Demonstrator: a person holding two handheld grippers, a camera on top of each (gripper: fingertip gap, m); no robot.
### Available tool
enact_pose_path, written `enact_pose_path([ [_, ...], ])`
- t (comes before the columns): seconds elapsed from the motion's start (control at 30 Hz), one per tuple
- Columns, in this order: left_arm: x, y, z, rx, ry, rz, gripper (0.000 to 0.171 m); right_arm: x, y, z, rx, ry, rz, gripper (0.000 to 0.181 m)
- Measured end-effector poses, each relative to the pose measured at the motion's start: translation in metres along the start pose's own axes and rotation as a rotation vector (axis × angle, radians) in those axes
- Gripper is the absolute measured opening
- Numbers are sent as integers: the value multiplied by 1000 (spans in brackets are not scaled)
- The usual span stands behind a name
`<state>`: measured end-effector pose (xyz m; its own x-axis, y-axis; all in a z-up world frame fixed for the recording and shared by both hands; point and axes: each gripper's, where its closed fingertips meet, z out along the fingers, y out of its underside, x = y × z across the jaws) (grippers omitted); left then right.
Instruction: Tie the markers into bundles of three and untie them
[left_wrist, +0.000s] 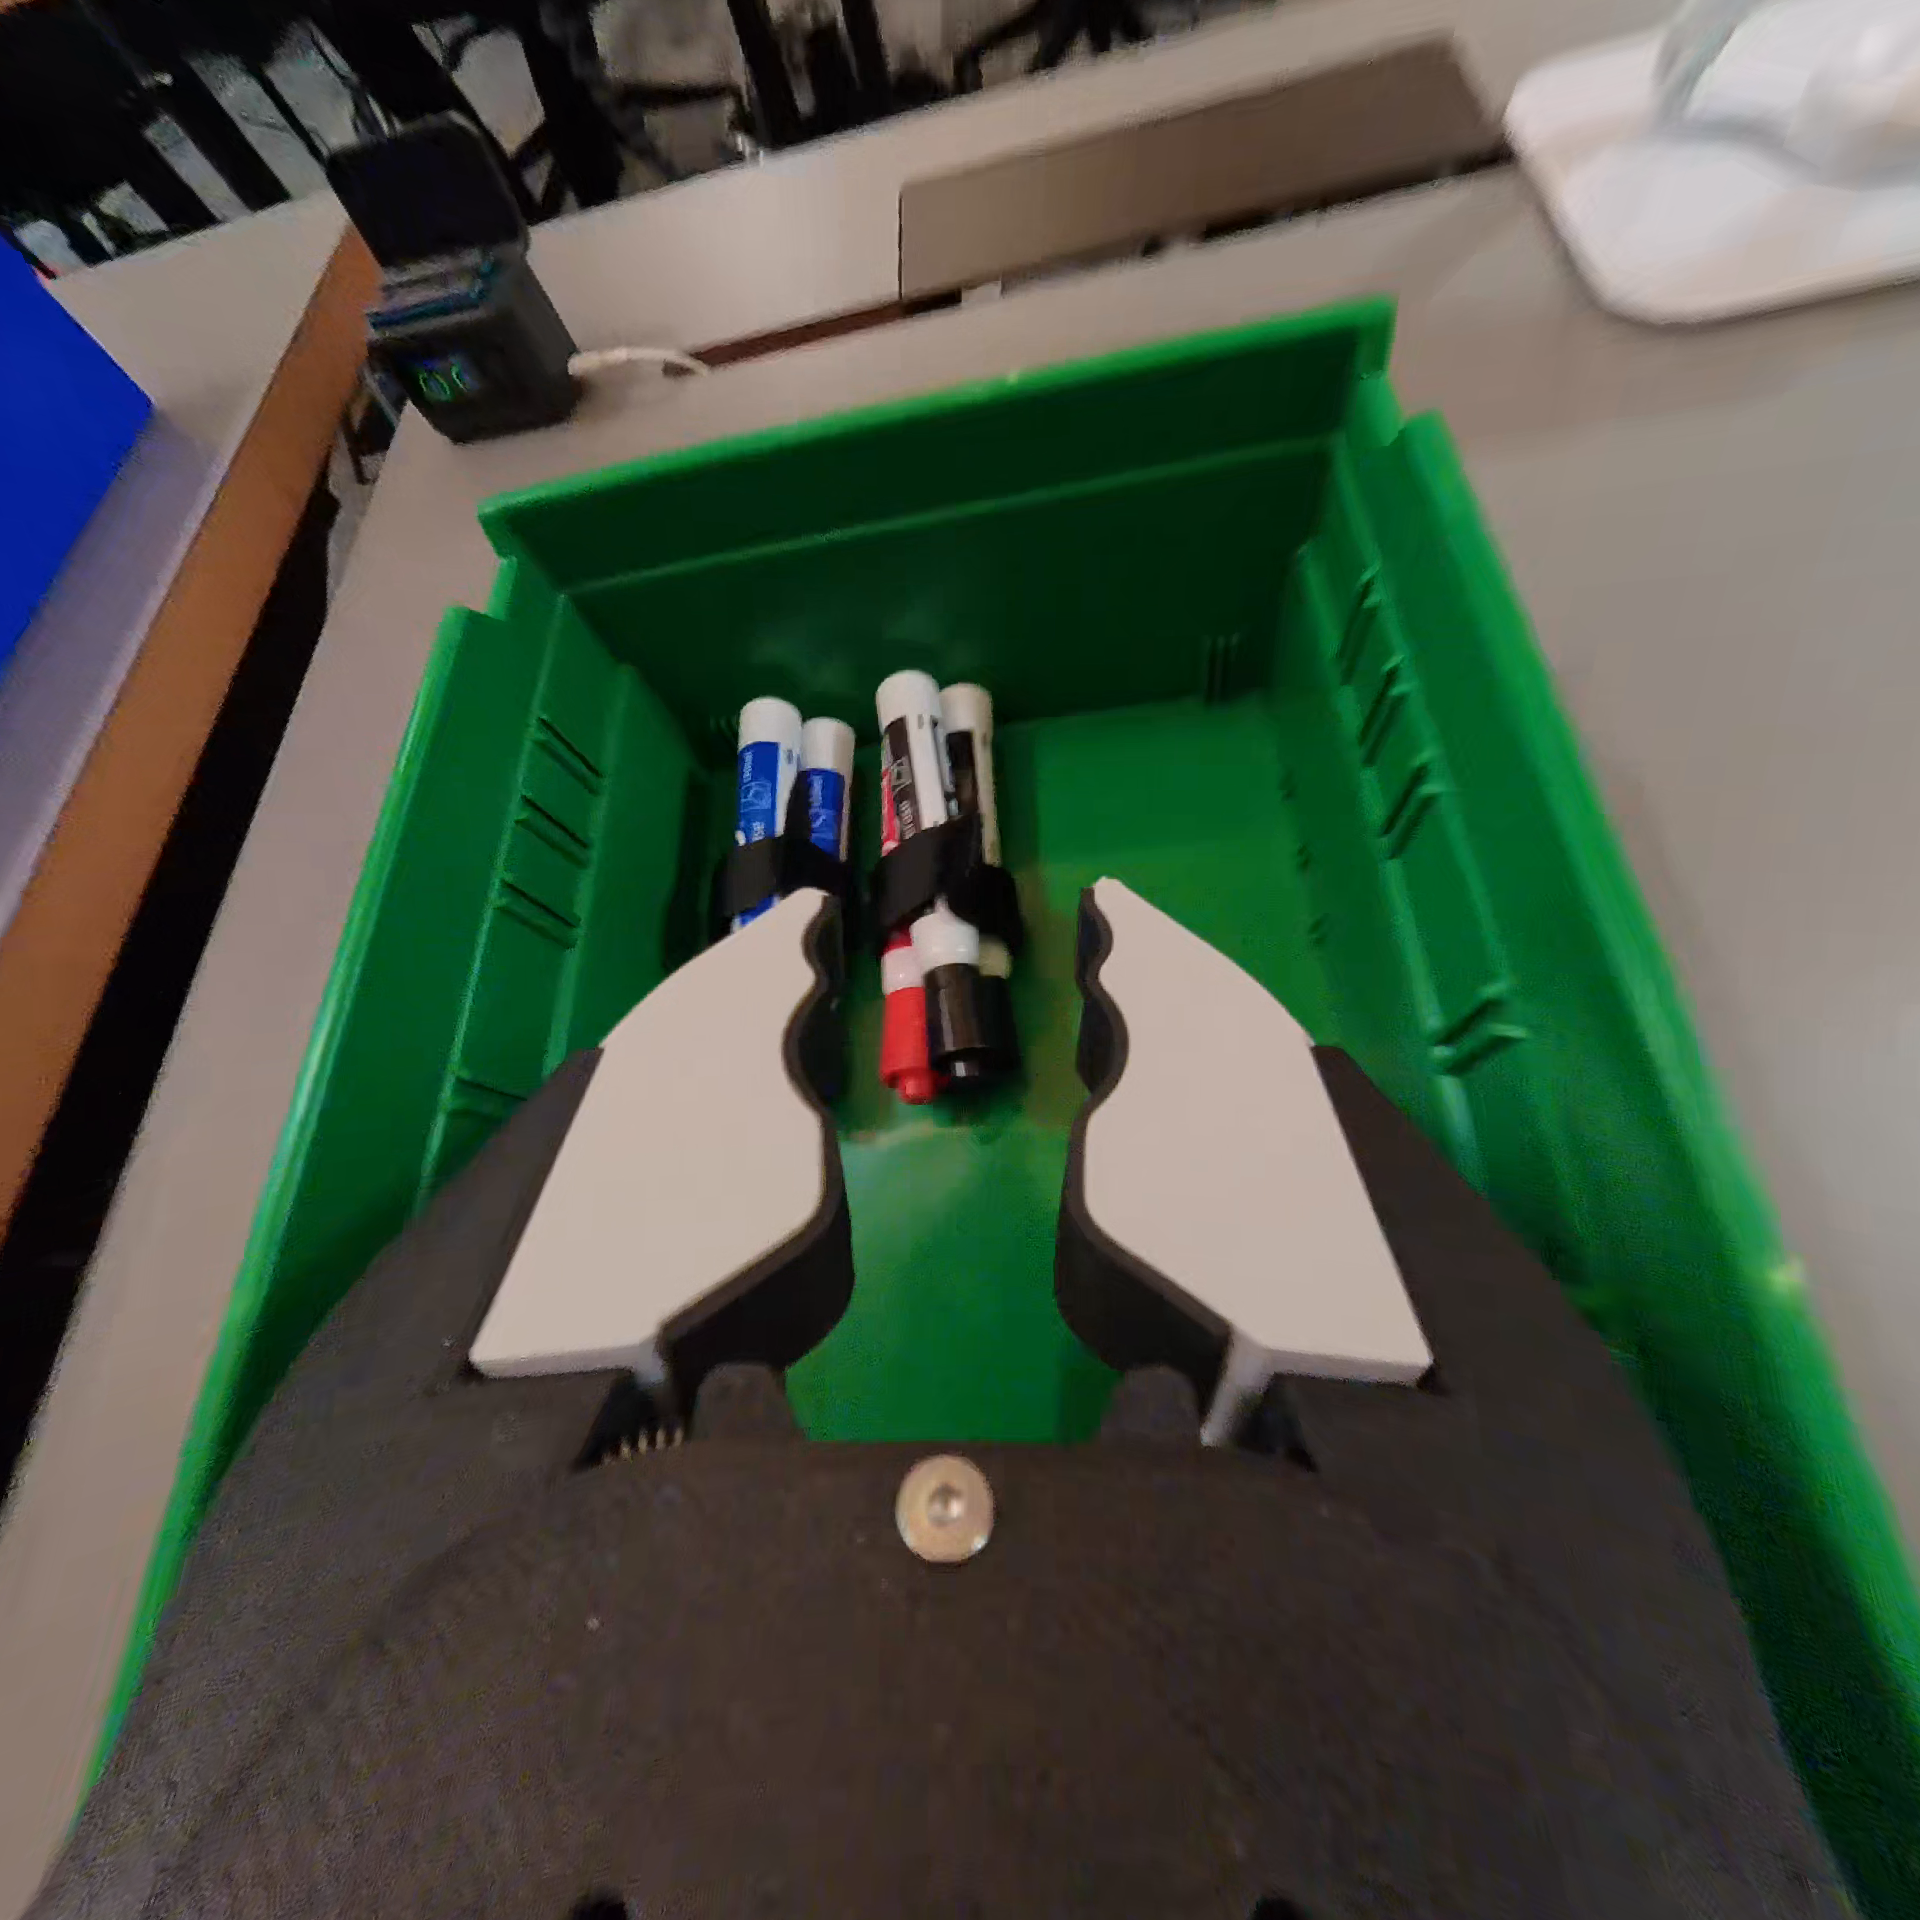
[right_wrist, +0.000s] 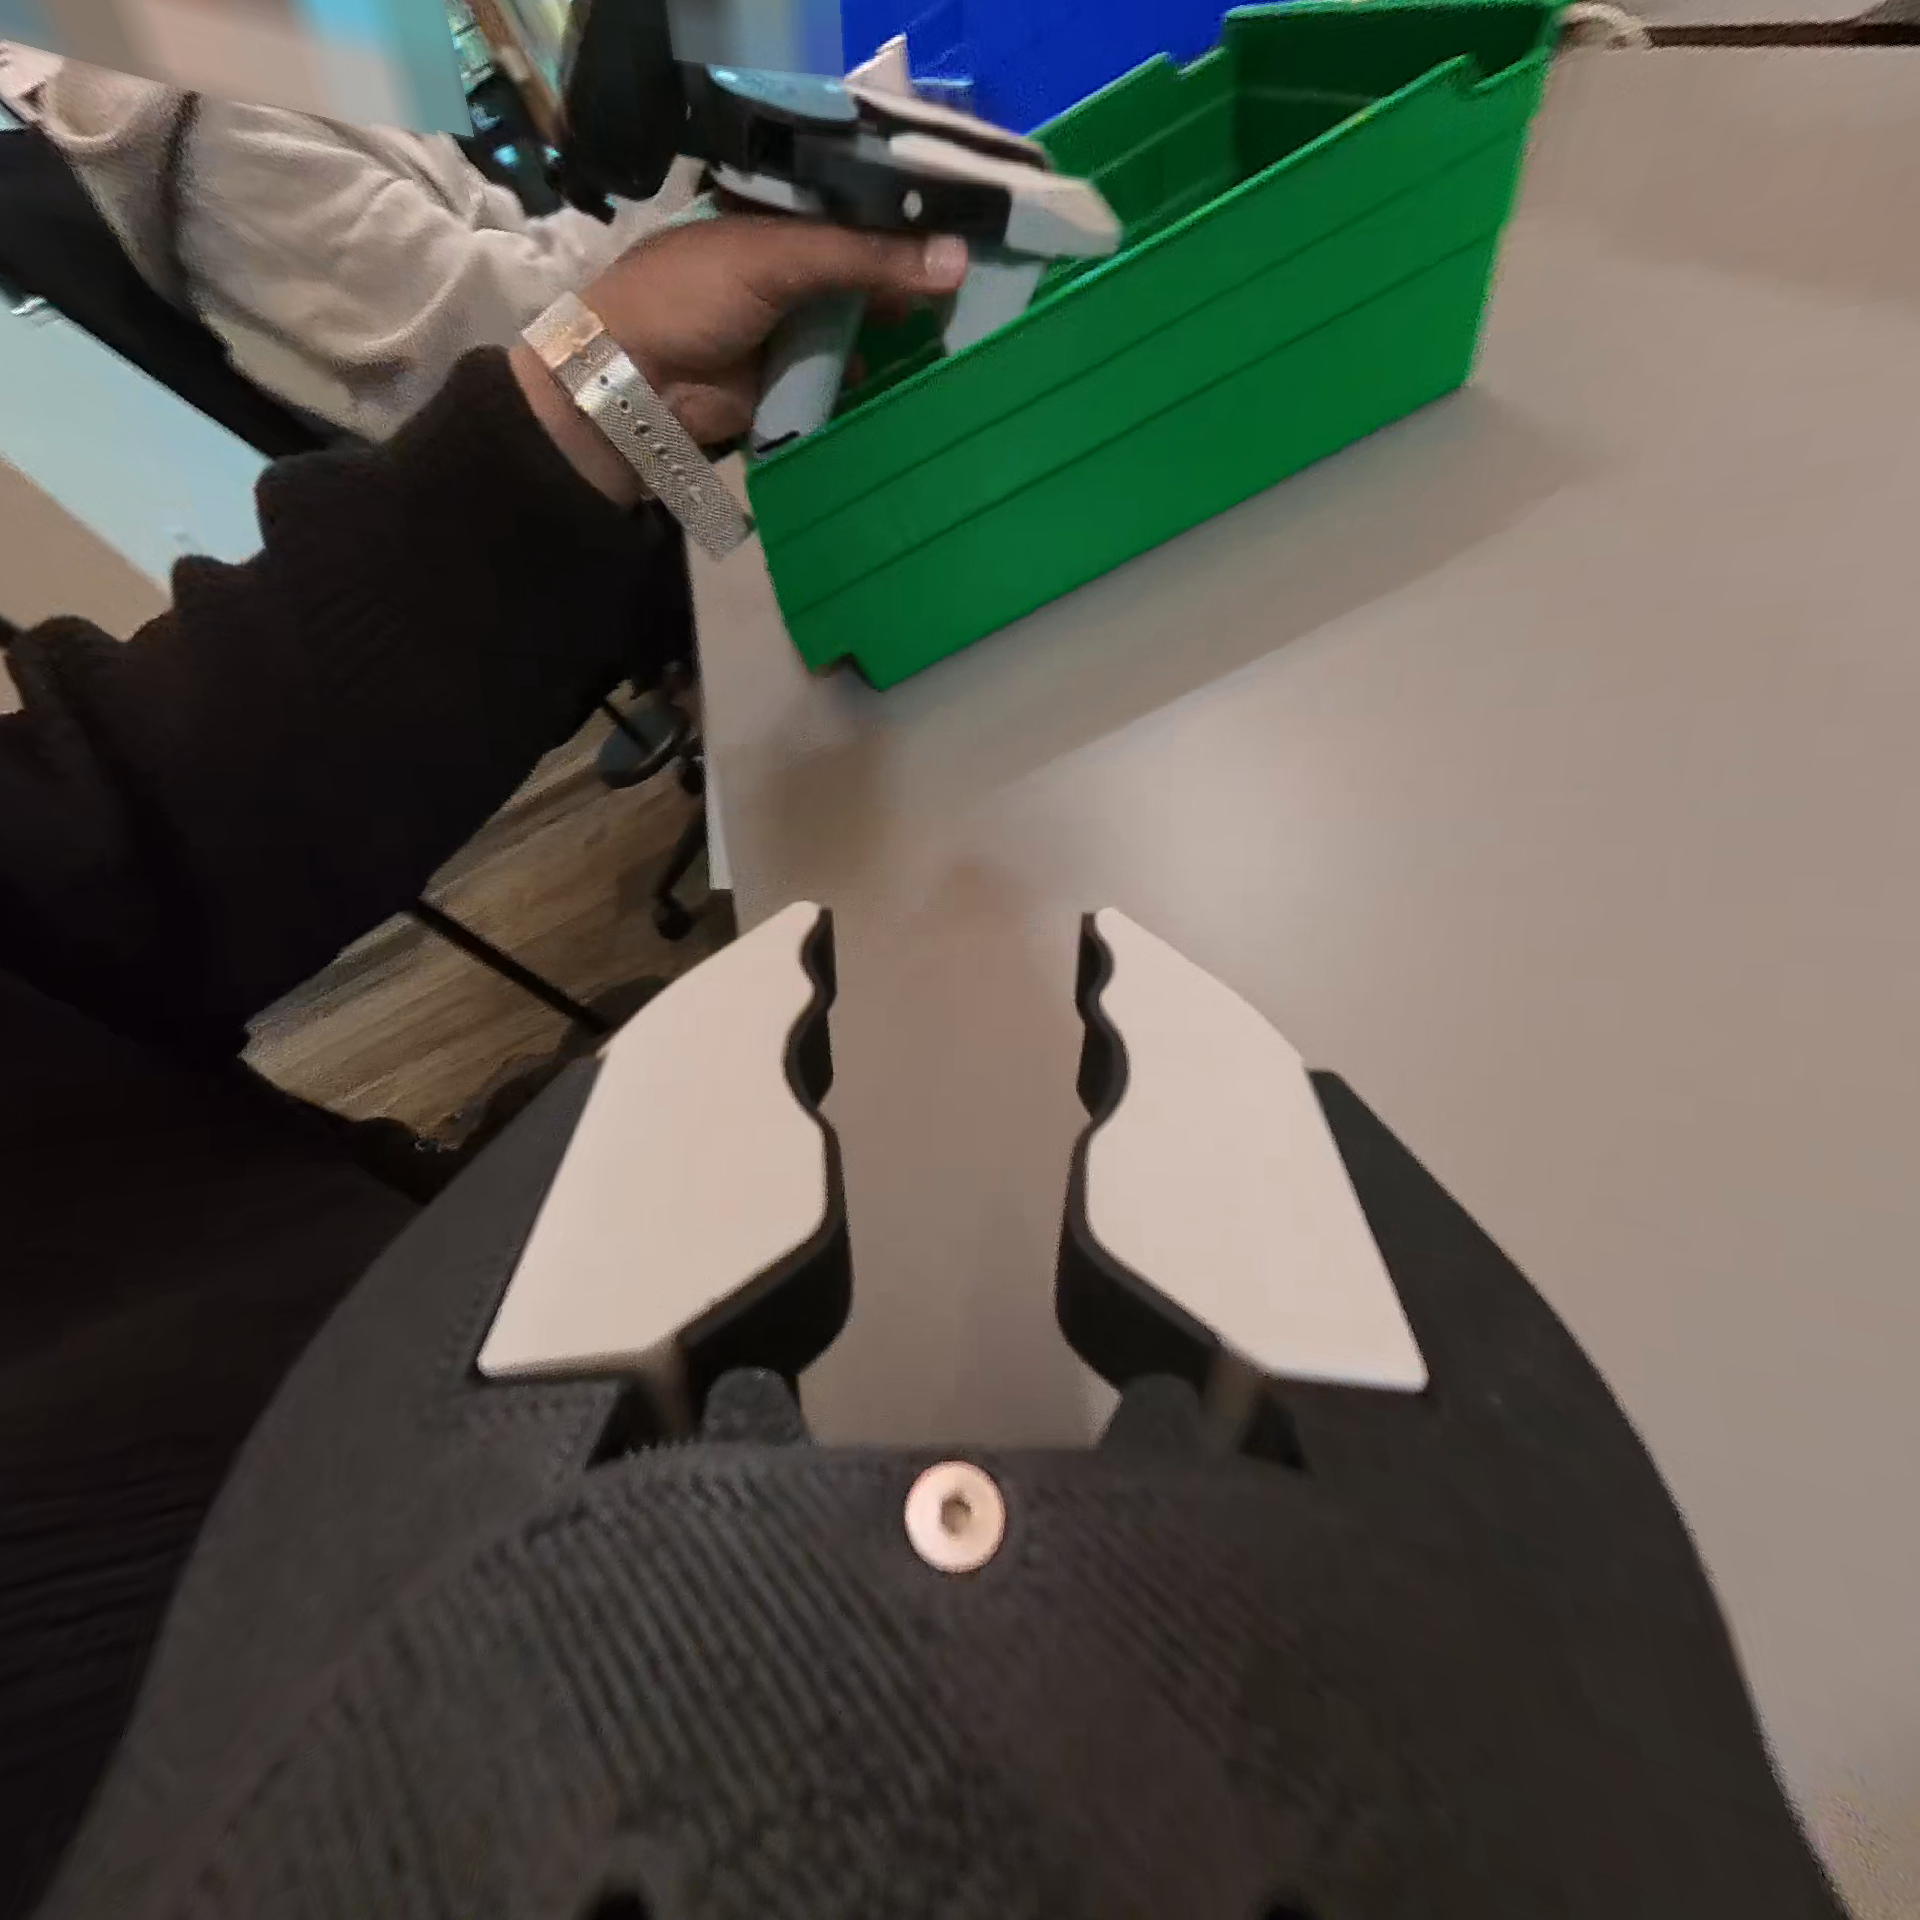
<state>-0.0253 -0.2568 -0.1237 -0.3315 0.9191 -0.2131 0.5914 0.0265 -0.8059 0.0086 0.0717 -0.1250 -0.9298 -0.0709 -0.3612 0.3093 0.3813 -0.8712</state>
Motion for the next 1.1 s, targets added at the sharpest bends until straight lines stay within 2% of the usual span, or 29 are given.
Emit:
enact_pose_path([
  [0.1, -13, 6, 20, -95, -30, 85, 40, 17, 8, -21, 8, 93, 26, 44],
  [0.2, -6, 4, 38, -132, 73, 18, 39, 31, 19, -39, 5, 167, 53, 44],
  [0.27, 5, 13, 48, -217, 167, 7, 38, 36, 24, -50, 10, 204, 69, 44],
  [0.33, 0, 22, 57, -289, 145, 21, 37, 39, 27, -59, 19, 230, 79, 44],
  [0.4, -10, 25, 64, -306, 93, 24, 30, 40, 28, -65, 27, 243, 83, 43],
  [0.57, -11, 21, 61, -285, 164, -29, 14, 40, 29, -66, 26, 239, 88, 43],
  [0.77, -25, -7, 33, -140, 194, -71, 8, 33, 26, -59, 30, 192, 105, 42],
  [0.9, -28, -44, -6, -17, 202, -39, 8, 33, 25, -55, 22, 187, 102, 41],
  [1.0, -9, -78, -46, 83, 261, 24, 8, 32, 24, -51, 19, 181, 101, 39],
  [1.1, 31, -104, -86, 147, 371, 136, 8, 32, 24, -48, 15, 179, 93, 38],
])
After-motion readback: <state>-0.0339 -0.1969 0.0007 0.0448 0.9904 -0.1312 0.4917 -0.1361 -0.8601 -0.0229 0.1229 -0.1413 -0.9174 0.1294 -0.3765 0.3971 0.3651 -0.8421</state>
